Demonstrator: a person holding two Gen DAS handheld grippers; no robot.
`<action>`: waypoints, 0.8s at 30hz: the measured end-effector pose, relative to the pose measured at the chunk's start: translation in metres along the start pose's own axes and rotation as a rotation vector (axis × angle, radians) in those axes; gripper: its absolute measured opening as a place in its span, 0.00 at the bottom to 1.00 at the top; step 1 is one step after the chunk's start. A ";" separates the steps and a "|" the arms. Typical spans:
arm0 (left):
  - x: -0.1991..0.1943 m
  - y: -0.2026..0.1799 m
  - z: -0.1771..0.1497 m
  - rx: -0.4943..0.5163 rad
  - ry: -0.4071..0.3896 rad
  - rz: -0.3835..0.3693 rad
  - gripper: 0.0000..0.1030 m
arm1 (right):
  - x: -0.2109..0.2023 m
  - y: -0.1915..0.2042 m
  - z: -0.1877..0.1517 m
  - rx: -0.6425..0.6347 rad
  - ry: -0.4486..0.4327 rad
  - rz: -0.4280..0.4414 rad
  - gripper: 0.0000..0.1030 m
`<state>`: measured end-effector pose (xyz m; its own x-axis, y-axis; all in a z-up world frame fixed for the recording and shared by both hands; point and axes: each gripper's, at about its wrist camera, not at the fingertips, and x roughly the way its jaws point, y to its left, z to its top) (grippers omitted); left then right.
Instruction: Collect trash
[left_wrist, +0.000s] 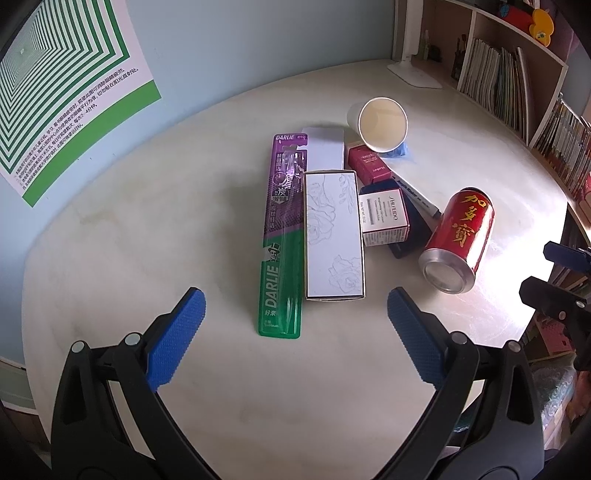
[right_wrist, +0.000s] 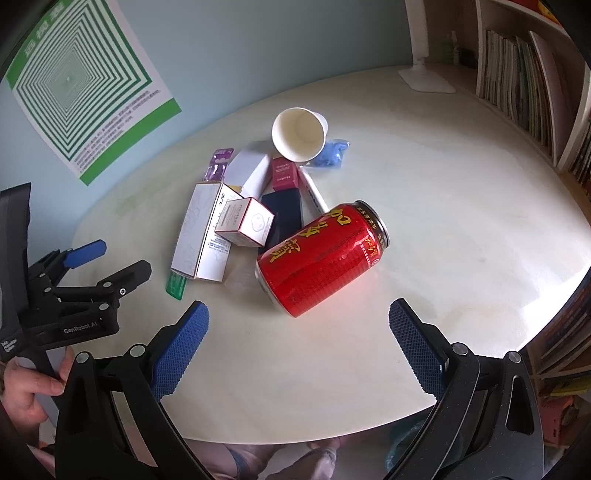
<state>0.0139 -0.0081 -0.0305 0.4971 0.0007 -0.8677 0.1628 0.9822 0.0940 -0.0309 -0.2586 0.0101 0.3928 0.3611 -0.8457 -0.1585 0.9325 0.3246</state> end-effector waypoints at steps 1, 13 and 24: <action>0.000 0.000 0.000 -0.001 0.001 -0.002 0.94 | 0.000 -0.001 0.000 -0.001 0.000 0.001 0.94; 0.007 0.005 0.004 0.047 0.018 -0.013 0.94 | 0.008 -0.006 0.009 -0.088 0.031 0.035 0.94; 0.018 0.001 0.012 0.151 0.060 -0.054 0.94 | 0.017 -0.011 0.038 -0.307 0.100 0.083 0.94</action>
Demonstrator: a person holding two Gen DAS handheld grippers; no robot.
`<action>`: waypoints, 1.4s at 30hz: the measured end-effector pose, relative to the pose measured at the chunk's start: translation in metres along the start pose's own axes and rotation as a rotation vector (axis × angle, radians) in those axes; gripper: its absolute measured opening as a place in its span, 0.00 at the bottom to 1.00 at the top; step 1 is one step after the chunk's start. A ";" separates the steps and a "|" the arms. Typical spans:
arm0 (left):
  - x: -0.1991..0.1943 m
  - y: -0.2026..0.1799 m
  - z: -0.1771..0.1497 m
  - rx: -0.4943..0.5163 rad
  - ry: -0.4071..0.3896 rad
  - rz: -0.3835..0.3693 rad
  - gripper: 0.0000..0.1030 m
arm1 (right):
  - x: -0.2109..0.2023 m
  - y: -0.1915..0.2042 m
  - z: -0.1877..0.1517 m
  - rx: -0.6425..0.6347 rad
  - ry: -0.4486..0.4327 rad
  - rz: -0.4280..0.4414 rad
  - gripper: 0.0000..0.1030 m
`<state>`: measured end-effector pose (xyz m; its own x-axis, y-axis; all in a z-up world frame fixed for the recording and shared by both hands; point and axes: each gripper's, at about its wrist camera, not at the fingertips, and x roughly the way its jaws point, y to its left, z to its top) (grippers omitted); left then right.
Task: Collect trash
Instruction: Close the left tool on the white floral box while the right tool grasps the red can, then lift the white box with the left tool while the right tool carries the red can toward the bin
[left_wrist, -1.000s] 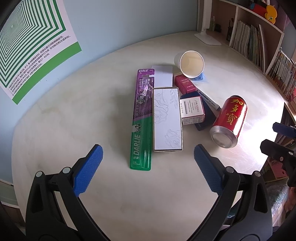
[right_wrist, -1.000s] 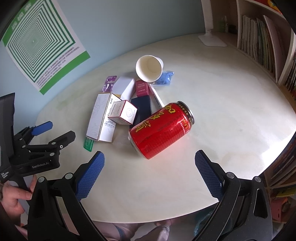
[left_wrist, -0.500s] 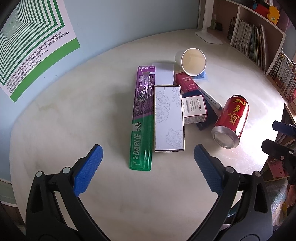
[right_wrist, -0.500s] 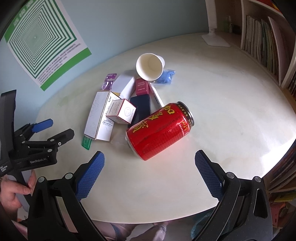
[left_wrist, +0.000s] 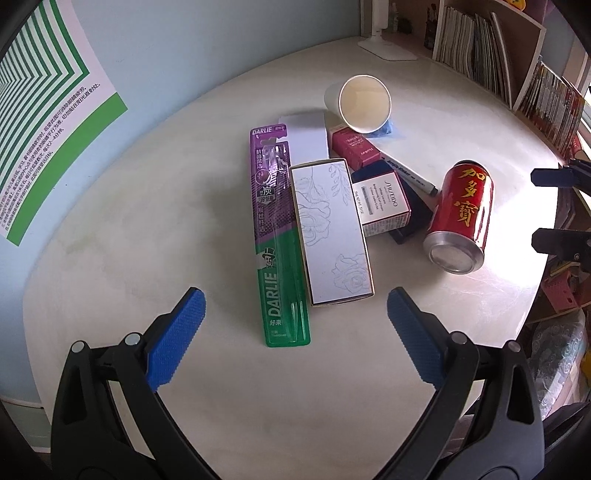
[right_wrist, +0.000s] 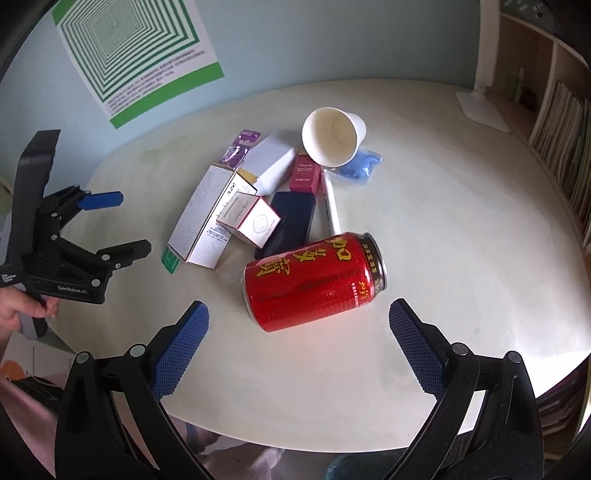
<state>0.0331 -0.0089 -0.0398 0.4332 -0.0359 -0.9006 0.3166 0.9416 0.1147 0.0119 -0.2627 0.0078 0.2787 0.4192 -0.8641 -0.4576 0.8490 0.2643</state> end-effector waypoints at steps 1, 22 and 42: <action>0.002 -0.001 0.001 0.006 0.006 -0.008 0.94 | 0.001 -0.001 0.002 -0.028 0.010 0.007 0.94; 0.049 -0.018 0.028 0.072 0.114 -0.049 0.83 | 0.063 0.003 0.027 -0.619 0.200 -0.027 0.94; 0.047 -0.005 0.019 0.056 0.106 -0.174 0.46 | 0.062 0.038 0.010 -0.907 0.217 -0.032 0.74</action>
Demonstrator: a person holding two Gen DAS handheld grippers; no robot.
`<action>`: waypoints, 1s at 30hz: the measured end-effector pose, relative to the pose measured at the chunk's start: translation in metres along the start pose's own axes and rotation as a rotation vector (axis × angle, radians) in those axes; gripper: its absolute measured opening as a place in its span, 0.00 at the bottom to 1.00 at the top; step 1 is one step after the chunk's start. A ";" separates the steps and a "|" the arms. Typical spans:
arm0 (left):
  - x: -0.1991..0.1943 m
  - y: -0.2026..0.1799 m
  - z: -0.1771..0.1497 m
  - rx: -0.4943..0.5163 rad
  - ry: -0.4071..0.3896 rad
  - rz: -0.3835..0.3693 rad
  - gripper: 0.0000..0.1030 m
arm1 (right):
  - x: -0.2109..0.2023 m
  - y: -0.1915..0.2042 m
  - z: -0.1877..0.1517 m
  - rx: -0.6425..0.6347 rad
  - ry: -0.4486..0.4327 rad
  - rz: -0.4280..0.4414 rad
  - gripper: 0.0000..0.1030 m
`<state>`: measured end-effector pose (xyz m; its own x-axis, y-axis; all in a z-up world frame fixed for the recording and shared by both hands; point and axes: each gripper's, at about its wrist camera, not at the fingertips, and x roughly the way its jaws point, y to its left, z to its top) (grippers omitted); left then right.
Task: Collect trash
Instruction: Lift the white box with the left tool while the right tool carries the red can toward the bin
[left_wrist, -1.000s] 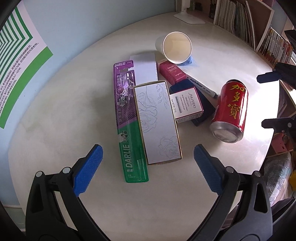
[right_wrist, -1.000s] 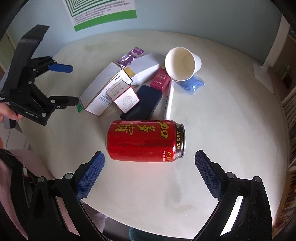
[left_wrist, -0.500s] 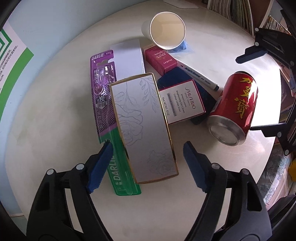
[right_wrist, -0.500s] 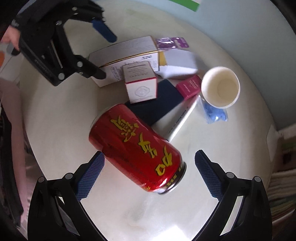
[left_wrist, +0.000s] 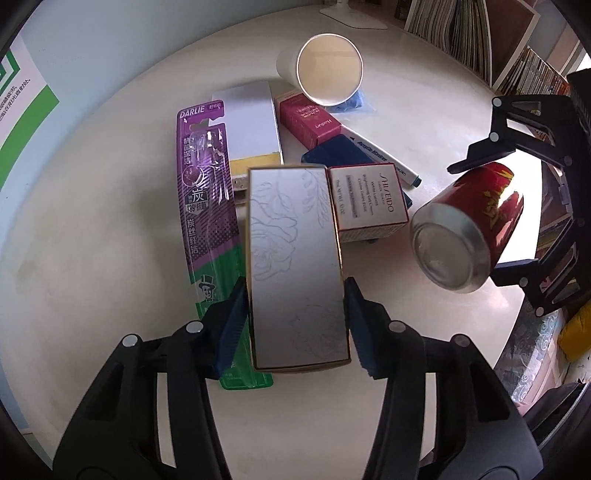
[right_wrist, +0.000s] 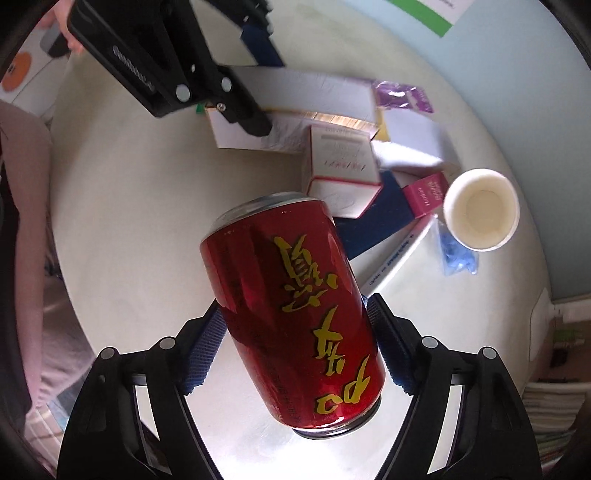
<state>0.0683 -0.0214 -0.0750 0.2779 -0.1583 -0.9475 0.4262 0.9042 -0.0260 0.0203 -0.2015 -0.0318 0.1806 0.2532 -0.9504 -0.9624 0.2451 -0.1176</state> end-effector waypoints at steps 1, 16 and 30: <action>-0.003 0.000 -0.002 -0.002 -0.004 0.000 0.46 | -0.006 -0.001 -0.001 0.019 -0.012 -0.005 0.74; -0.048 -0.003 -0.025 0.027 -0.094 0.028 0.46 | -0.060 0.017 -0.041 0.408 -0.114 -0.113 0.74; -0.074 -0.043 -0.015 0.167 -0.149 -0.023 0.46 | -0.091 0.042 -0.115 0.723 -0.140 -0.203 0.74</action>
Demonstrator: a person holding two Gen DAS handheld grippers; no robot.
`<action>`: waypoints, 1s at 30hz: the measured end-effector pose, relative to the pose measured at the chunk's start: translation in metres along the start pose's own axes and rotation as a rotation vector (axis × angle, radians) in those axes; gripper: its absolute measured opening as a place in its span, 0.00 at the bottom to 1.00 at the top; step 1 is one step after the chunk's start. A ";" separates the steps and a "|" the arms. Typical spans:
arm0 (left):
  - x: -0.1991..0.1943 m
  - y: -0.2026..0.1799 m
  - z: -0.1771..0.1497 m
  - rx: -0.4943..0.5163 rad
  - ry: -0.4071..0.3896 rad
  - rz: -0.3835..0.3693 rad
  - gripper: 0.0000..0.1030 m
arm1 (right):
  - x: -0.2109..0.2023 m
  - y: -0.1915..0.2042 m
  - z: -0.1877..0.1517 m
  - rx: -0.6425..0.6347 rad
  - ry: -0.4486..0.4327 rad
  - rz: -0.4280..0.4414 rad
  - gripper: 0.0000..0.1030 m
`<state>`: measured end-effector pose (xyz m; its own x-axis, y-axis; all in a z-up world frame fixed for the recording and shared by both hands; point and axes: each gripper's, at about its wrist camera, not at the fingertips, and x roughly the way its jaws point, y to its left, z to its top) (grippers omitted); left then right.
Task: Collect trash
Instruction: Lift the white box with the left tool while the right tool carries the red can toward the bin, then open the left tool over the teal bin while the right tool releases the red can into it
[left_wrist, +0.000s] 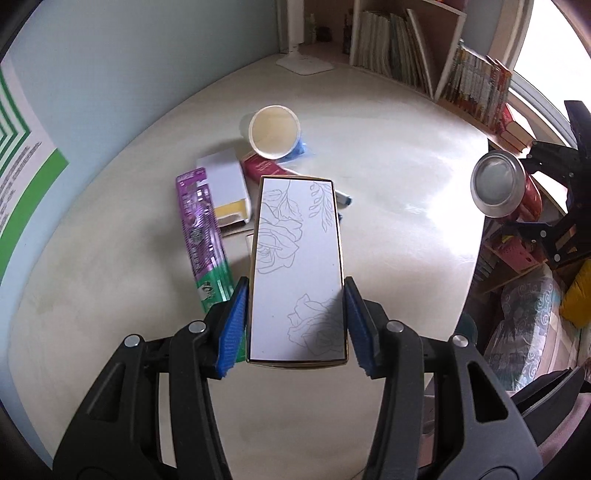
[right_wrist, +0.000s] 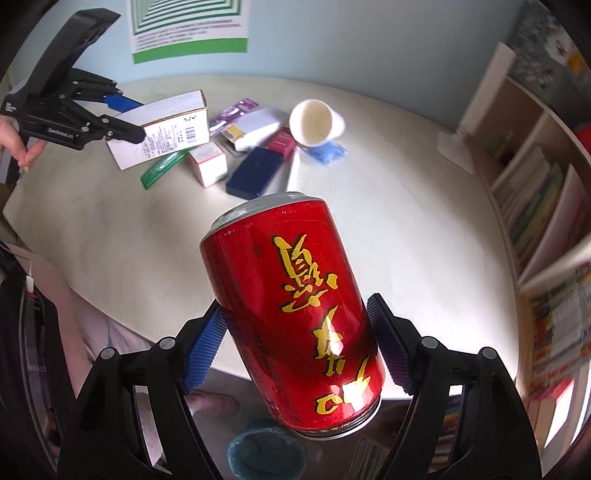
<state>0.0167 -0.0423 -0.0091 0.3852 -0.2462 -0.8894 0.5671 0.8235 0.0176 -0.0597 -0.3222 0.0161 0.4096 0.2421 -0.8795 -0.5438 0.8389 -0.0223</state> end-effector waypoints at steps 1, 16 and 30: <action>0.002 -0.011 0.005 0.029 0.003 -0.022 0.46 | -0.004 -0.003 -0.008 0.027 -0.001 -0.006 0.74; 0.060 -0.223 0.025 0.506 0.118 -0.334 0.46 | -0.049 -0.028 -0.193 0.600 0.076 -0.165 0.74; 0.148 -0.415 -0.047 0.952 0.321 -0.455 0.46 | -0.030 -0.002 -0.427 1.442 0.143 -0.174 0.74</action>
<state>-0.1962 -0.3964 -0.1696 -0.1307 -0.1683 -0.9770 0.9900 -0.0751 -0.1195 -0.3840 -0.5396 -0.1605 0.2703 0.1110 -0.9564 0.7306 0.6233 0.2788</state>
